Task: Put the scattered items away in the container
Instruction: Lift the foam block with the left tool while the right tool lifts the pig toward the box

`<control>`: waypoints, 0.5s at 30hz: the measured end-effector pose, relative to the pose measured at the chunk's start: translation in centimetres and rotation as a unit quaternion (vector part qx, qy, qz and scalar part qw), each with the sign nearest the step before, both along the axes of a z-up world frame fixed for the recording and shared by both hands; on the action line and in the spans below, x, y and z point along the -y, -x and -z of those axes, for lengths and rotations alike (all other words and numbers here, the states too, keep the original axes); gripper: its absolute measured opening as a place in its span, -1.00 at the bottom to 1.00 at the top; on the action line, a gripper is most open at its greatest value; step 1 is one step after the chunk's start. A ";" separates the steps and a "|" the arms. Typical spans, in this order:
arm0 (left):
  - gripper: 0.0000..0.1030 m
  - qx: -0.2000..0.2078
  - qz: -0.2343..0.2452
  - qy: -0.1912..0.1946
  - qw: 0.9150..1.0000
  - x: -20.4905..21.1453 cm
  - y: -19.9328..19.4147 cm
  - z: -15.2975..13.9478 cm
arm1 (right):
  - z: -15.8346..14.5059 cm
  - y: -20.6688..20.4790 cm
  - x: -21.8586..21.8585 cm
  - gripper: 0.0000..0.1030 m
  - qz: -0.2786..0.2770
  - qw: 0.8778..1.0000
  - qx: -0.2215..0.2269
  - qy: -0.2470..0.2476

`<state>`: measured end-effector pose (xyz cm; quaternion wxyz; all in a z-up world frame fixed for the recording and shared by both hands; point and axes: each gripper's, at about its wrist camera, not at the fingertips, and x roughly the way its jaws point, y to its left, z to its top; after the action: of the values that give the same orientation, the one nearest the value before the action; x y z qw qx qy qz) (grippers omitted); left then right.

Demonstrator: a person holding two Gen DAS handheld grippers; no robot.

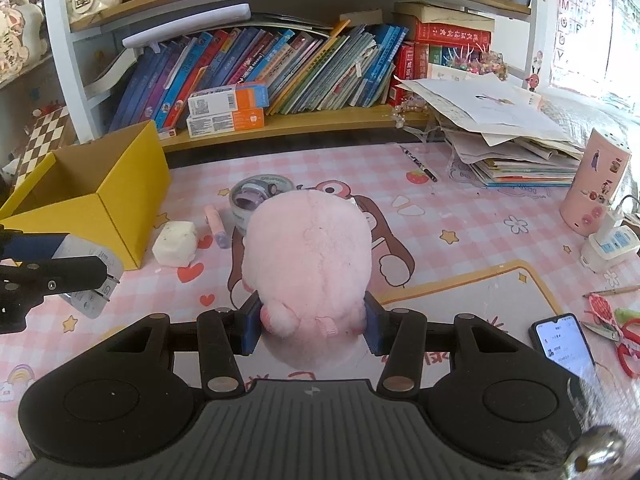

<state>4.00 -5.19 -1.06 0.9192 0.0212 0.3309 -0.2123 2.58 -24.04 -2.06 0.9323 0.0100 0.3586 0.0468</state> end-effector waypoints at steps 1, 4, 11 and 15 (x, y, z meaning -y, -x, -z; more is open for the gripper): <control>-0.03 0.000 0.000 0.001 1.000 -0.2 0.1 0.0 | 0.0 0.1 -0.2 -0.10 0.000 1.000 0.000 0.001; -0.03 0.001 -0.001 0.003 1.000 -0.8 0.4 -0.1 | -0.2 0.6 -0.8 -0.10 -0.001 1.000 0.001 0.002; -0.03 0.004 -0.008 0.007 1.000 -2.5 1.4 -0.5 | -0.3 1.3 -2.6 -0.10 -0.014 1.000 -0.001 0.005; -0.03 0.009 -0.015 0.010 1.000 -3.6 2.1 -0.8 | -0.4 1.5 -3.9 -0.10 -0.026 1.000 -0.001 0.011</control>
<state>1.90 -1.57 -0.29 0.9252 0.0091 0.3212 -0.2017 1.10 -20.19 -1.62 0.9305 -0.0098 0.3598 0.0675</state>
